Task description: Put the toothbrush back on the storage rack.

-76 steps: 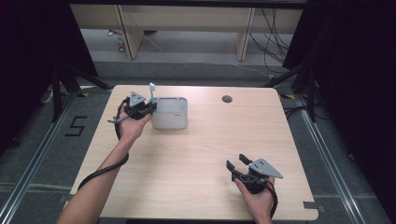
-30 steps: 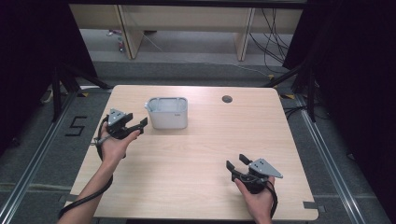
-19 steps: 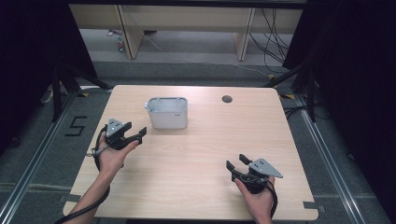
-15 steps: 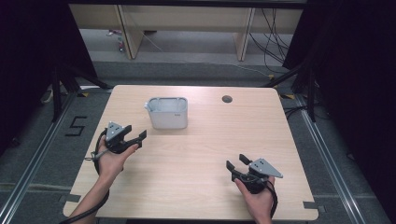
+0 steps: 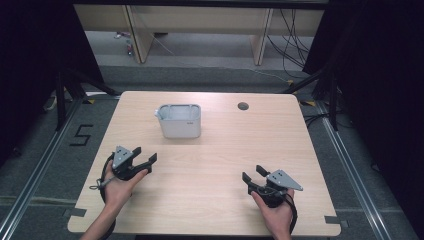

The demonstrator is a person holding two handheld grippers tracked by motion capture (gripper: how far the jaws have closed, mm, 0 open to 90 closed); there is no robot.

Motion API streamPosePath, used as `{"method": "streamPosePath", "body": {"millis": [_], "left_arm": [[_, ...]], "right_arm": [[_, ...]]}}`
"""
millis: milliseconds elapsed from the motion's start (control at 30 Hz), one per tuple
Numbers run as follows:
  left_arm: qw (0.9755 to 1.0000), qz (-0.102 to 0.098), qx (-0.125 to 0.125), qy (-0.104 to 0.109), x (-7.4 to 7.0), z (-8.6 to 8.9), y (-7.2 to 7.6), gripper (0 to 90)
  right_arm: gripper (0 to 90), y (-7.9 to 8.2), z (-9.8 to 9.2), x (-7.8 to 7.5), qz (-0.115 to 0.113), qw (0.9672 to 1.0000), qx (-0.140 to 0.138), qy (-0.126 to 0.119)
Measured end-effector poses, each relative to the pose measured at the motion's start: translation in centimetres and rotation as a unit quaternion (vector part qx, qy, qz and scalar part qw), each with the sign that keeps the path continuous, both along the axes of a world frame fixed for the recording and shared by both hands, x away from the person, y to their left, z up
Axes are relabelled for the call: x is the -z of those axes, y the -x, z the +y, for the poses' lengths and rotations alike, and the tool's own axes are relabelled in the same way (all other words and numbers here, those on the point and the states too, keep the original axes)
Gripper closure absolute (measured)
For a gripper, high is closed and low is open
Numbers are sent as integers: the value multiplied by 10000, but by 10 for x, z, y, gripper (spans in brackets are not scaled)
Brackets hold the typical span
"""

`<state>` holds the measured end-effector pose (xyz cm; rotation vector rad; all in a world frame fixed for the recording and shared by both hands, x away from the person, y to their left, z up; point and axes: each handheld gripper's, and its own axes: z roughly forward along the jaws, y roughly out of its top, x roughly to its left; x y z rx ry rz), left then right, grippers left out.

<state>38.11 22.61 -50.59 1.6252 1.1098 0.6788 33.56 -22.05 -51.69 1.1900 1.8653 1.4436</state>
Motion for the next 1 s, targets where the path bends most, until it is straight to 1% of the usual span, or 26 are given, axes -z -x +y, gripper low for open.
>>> {"method": "streamPosePath", "body": {"millis": [33,67,100,133,167,233,267,300,333,367,433,500,533,567,600,633,667,700,733,767,800,867,900,933,967,1000], "left_arm": [[10000,0,0,0,0,0,0,310],[10000,-22,21,-20,5,0,3,311],[10000,-22,21,-20,5,0,3,310],[10000,-33,37,-46,9,0,6,310],[9999,-105,88,-8,11,0,6,310],[10000,-65,57,-27,13,1,9,310],[9999,-66,80,6,15,1,10,310],[9999,-62,128,35,17,2,11,307],[9998,-148,132,48,17,2,12,307],[9998,-148,132,48,17,2,12,307],[9998,-155,120,39,17,3,13,305],[9998,-205,70,53,17,2,14,305],[9997,-238,60,42,17,1,14,307],[9995,-291,57,53,17,1,14,307],[9995,-309,25,22,17,1,16,308],[9995,-309,25,22,17,1,16,311],[9993,-360,-12,28,17,1,17,313],[9993,-362,-43,20,17,1,18,315],[9991,-409,-33,56,18,1,18,317],[9992,-386,-76,67,17,2,19,319],[9990,-436,-72,81,17,2,18,325],[9990,-421,-125,87,17,2,20,339],[9988,-461,-123,114,18,2,20,339],[9986,-511,-87,133,18,3,19,343],[9989,-447,-130,92,17,3,21,344],[9989,-447,-130,92,17,3,21,347]], "right_arm": [[377,0,0,0,0,10000,0,0],[377,0,0,0,22,10000,-10,22],[377,0,0,0,22,10000,-10,22],[378,0,0,0,1,10000,-2,10],[377,0,0,0,-7,10000,-6,1],[377,0,0,0,-4,10000,1,1],[377,0,0,0,-3,10000,0,1],[378,1,-1,-1,30,10000,31,59],[378,0,-1,-1,116,9999,-73,45],[378,0,-1,0,86,9999,-24,107],[378,0,-1,0,102,9999,-33,103],[378,0,-1,-1,50,9999,-20,85],[378,1,-1,-1,73,9999,-21,103],[378,0,-1,0,102,9999,-78,55],[379,0,-1,-1,110,9999,-11,125],[379,0,-1,-1,110,9999,-11,125],[379,3,1,-2,197,9998,-21,-21],[379,2,0,-2,119,9999,-49,44],[379,1,-1,-2,72,9999,-64,131],[379,1,-1,-2,55,9999,-68,135],[378,0,-1,-1,31,9999,-95,106],[378,0,-2,-1,60,9999,-117,101],[378,-1,-2,-1,47,9999,-106,72],[378,0,-2,-1,108,9999,-89,33],[378,-1,-2,-1,53,9999,-92,70],[379,-1,-2,-1,35,9999,-102,93]]}}
